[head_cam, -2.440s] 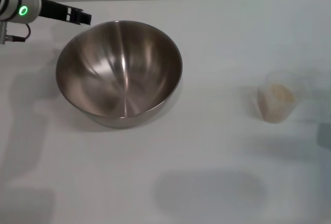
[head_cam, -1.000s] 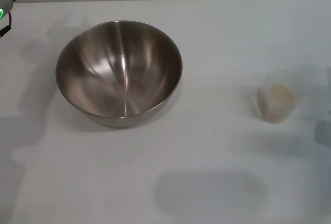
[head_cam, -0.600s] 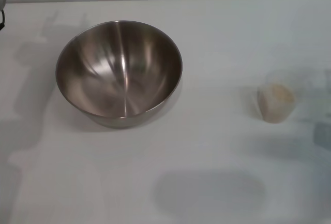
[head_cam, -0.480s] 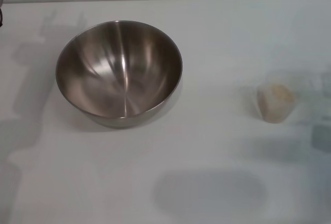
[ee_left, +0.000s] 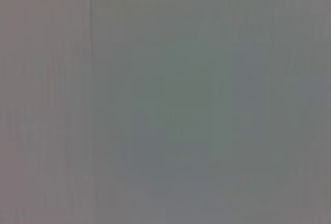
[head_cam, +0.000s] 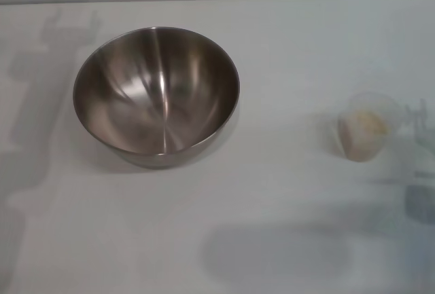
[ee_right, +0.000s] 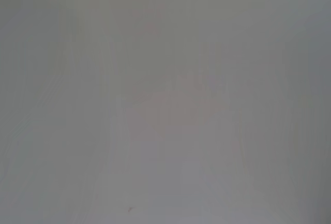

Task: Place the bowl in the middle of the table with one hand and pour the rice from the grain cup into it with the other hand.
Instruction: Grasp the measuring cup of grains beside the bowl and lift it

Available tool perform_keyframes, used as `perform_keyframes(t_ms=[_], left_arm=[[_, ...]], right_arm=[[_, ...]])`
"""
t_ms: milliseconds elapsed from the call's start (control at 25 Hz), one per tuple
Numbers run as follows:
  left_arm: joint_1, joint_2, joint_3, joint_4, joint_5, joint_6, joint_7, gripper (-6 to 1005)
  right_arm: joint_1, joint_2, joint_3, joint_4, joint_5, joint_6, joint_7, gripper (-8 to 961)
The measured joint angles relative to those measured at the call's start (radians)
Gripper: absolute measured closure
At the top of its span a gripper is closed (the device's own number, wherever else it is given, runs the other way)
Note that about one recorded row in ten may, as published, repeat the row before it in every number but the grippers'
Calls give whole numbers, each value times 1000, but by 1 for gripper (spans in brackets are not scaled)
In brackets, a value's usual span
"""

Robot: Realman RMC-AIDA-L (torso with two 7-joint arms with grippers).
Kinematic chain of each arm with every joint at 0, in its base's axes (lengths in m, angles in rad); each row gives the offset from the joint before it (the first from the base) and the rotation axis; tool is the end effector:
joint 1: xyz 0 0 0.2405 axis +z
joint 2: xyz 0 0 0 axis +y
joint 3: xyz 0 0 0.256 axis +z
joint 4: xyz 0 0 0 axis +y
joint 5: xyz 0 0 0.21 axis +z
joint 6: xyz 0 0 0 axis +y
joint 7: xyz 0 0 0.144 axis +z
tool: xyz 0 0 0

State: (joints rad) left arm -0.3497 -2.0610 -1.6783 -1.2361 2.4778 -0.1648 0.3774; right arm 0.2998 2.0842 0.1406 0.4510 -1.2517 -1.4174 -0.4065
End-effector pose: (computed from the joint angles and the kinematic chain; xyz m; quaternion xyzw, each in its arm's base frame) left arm -0.2200 0.4273 0.0754 -0.7121 -0.3164 -0.2183 0.5874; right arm 0.3416 0.2546 -0.0334 -0.6003 0.2404 0.1940 0.7378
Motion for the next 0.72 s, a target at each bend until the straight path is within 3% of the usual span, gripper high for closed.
perform_keyframes(t_ms=[720], left_arm=[[3,0,-25,11,3,-2,30,234]], right_arm=[[-79,4,-82,118,1,-62,-40,312]])
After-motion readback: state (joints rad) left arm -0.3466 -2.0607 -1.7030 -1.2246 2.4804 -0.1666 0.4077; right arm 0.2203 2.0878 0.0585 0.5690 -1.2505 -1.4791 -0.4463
